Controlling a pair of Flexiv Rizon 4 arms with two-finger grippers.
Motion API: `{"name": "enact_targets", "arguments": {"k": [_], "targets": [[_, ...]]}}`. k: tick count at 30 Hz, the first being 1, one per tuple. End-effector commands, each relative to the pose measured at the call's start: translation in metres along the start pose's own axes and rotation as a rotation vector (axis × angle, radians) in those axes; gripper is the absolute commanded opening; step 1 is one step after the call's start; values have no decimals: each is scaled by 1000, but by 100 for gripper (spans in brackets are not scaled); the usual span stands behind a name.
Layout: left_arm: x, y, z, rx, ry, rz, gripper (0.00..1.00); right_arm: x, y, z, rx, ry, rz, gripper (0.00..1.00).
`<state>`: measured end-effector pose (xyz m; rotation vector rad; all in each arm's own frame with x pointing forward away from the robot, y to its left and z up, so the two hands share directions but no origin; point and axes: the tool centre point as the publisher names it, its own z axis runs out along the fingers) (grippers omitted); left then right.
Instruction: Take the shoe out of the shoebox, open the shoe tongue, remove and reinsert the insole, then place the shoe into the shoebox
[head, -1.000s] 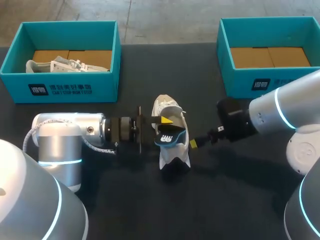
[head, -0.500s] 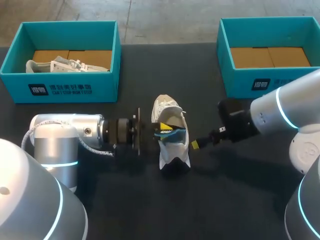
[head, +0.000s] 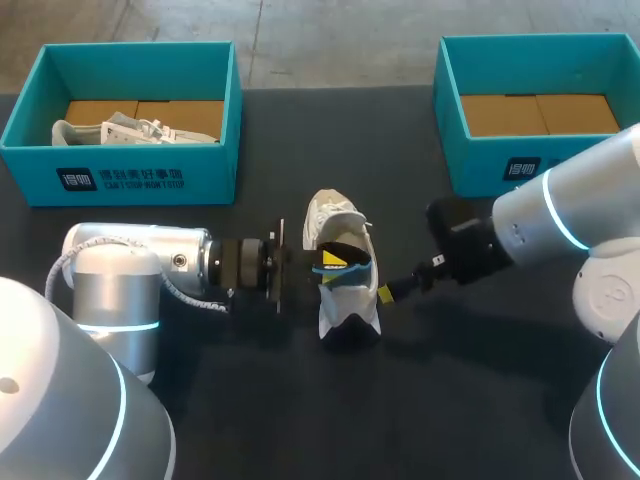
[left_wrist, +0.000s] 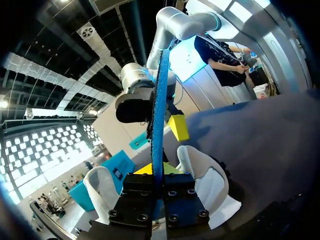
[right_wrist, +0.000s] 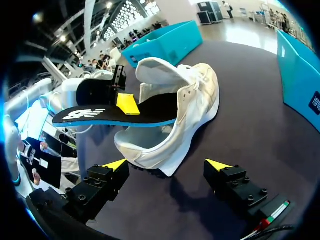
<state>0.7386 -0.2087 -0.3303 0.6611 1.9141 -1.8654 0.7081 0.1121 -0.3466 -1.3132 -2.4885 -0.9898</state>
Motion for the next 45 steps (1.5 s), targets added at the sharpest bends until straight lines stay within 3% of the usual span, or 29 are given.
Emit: {"name": "enact_targets", "arguments": {"k": [1,13,15,16,19,32,33,35,36,45], "targets": [[0,5,5,-3,5,-3,0,-1,1,5,2,3,2,100],[0,15,5,-32,4,-20,1,0,0,4,6,-4,6,100],[-2,12,4,-30,-3,-18,35,0,0,4,9,-3,7,100],[-3,11,4,-29,-4,-15,42,0,0,4,9,-4,7,100],[-4,6,3,-21,-8,-5,45,0,0,4,11,-5,7,100],[-5,-14,0,10,-7,25,35,-2,-2,1,13,-14,15,100],[-4,-13,0,10,-5,25,33,-2,-2,1,14,-14,16,100],[-3,-12,0,9,-2,23,15,-2,-3,1,14,-14,18,100],[-2,-11,1,7,0,19,0,-2,-3,1,14,-14,19,100],[2,0,5,-5,16,4,0,-2,-1,2,15,-14,15,100]]}}
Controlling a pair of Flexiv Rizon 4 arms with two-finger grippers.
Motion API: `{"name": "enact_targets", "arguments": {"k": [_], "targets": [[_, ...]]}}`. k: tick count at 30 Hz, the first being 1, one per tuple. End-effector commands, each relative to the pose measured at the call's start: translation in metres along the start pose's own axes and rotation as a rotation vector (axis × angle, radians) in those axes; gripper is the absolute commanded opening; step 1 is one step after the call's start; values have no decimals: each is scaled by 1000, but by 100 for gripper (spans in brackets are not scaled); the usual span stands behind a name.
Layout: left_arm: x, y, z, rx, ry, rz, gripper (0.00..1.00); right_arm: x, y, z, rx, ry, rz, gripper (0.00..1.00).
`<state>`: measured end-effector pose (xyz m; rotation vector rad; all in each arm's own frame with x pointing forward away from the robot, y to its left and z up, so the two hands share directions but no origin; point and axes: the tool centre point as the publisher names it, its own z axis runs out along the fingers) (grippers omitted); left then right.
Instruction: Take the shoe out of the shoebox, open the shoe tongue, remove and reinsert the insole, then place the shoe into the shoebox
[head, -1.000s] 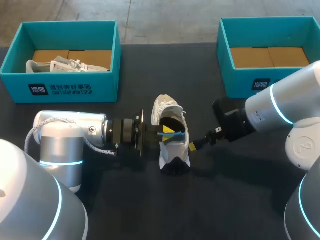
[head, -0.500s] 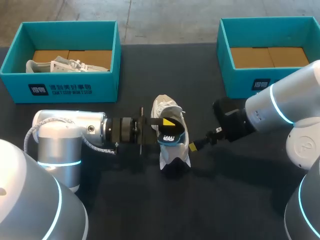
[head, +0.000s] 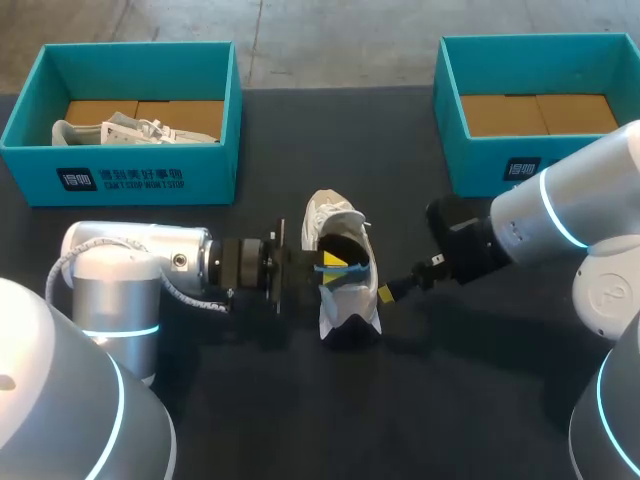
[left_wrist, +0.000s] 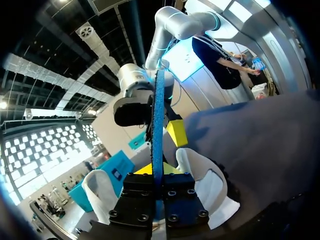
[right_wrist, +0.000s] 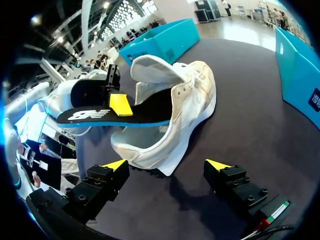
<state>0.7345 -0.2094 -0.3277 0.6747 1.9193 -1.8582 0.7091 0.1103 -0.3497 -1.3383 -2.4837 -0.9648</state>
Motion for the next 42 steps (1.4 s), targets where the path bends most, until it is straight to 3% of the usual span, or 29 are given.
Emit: {"name": "enact_targets", "arguments": {"k": [1,12,13,14,17,26,38,39,42], "targets": [[0,6,4,-5,9,-4,0,1,0,1,5,-2,-3,100],[1,18,12,-26,23,-10,2,2,-2,-3,16,-13,-7,100],[1,18,12,-27,22,-10,15,2,-2,-3,16,-14,-6,100],[0,17,11,-29,21,-10,37,2,-2,-3,15,-15,-5,100],[-3,12,9,-26,14,-2,46,1,-2,-3,14,-15,-3,100],[-10,-1,-3,-24,-4,27,44,-2,1,-1,11,-10,-9,100],[-5,-7,-11,-30,8,24,31,-3,-1,0,7,-6,-1,100],[-4,-6,-11,-33,11,19,29,-3,-1,0,6,-6,0,100],[-2,-2,-9,-35,20,12,7,-3,-1,0,5,-7,2,100]]}}
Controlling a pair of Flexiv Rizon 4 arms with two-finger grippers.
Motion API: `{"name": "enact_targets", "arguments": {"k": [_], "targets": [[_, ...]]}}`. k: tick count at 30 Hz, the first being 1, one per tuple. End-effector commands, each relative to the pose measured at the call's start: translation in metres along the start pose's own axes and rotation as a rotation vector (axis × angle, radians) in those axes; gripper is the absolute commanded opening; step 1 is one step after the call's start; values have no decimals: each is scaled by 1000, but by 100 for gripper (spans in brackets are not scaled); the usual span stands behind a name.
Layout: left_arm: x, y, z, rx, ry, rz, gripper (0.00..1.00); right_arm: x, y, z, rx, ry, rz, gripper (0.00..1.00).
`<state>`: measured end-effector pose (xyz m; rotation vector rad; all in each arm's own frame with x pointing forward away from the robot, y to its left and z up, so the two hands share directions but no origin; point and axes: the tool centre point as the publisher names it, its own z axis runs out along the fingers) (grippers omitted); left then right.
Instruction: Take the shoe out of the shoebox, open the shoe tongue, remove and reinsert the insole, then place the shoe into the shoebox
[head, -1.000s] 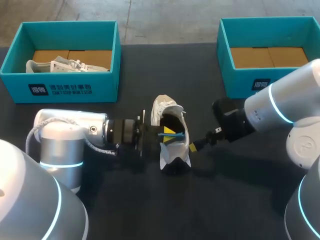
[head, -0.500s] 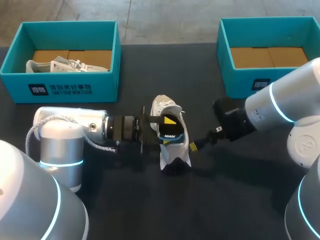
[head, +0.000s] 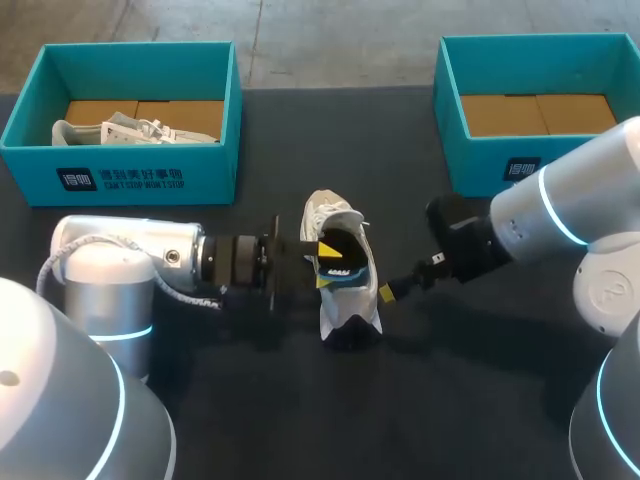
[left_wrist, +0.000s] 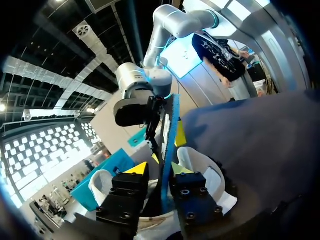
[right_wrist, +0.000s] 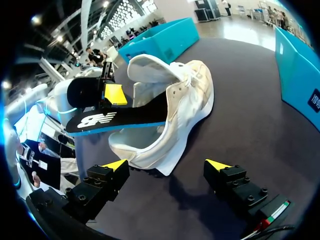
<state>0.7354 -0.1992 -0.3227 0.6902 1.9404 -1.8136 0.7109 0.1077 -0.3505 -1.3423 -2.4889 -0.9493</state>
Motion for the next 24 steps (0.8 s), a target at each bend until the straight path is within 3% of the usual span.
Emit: {"name": "enact_targets", "arguments": {"k": [1,13,23,24], "targets": [[2,3,3,-5,13,-6,0,0,-1,1,-4,0,2,100],[3,22,15,-47,55,14,0,2,-3,1,-2,-6,8,100],[5,29,12,-87,55,5,0,3,-3,-1,-3,-8,5,100],[4,27,11,-86,50,4,12,3,-2,-1,-3,-8,4,100]]}}
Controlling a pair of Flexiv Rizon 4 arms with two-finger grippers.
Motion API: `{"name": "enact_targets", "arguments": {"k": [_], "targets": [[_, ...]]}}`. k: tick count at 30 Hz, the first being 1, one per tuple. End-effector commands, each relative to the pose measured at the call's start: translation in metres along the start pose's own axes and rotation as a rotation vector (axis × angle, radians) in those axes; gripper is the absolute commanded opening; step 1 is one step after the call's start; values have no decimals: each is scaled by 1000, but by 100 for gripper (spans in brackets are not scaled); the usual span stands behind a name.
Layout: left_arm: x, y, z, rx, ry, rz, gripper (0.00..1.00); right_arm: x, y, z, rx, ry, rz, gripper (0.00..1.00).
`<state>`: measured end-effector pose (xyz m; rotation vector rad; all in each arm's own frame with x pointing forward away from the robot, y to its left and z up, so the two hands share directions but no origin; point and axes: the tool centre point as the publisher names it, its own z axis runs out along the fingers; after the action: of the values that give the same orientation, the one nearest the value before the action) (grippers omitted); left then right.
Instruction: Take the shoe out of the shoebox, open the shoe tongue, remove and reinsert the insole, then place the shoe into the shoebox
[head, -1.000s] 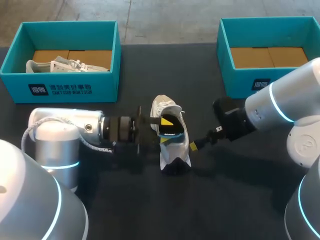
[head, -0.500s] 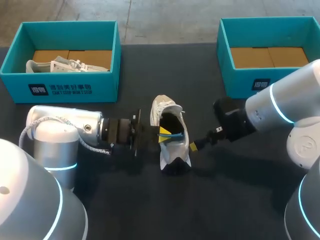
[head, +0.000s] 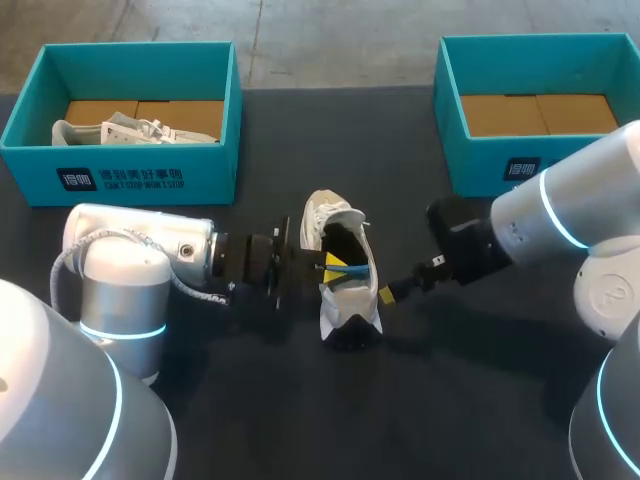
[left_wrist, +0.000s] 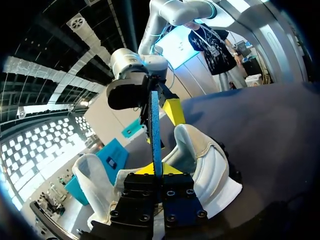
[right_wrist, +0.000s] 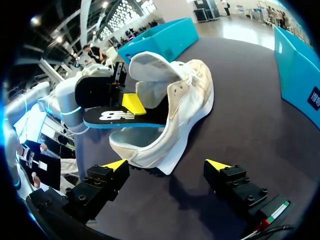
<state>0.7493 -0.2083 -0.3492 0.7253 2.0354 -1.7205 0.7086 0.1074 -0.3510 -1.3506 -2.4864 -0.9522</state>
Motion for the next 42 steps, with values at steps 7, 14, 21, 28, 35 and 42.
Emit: {"name": "enact_targets", "arguments": {"k": [7,14,21,28,35,42], "targets": [[-7,-17,-3,31,-40,14,45,3,0,-5,1,-12,-6,100],[-13,-30,-8,54,-55,36,38,5,1,-12,3,-27,-12,100],[-9,-33,-4,68,-41,39,16,5,2,-14,7,-34,-16,100],[-1,-26,3,65,-8,36,0,5,2,-14,4,-33,-15,100],[1,-14,8,49,11,40,0,4,1,-12,-1,-30,-9,100],[-1,-8,11,15,36,76,0,3,0,-12,0,-29,-4,100]]}}
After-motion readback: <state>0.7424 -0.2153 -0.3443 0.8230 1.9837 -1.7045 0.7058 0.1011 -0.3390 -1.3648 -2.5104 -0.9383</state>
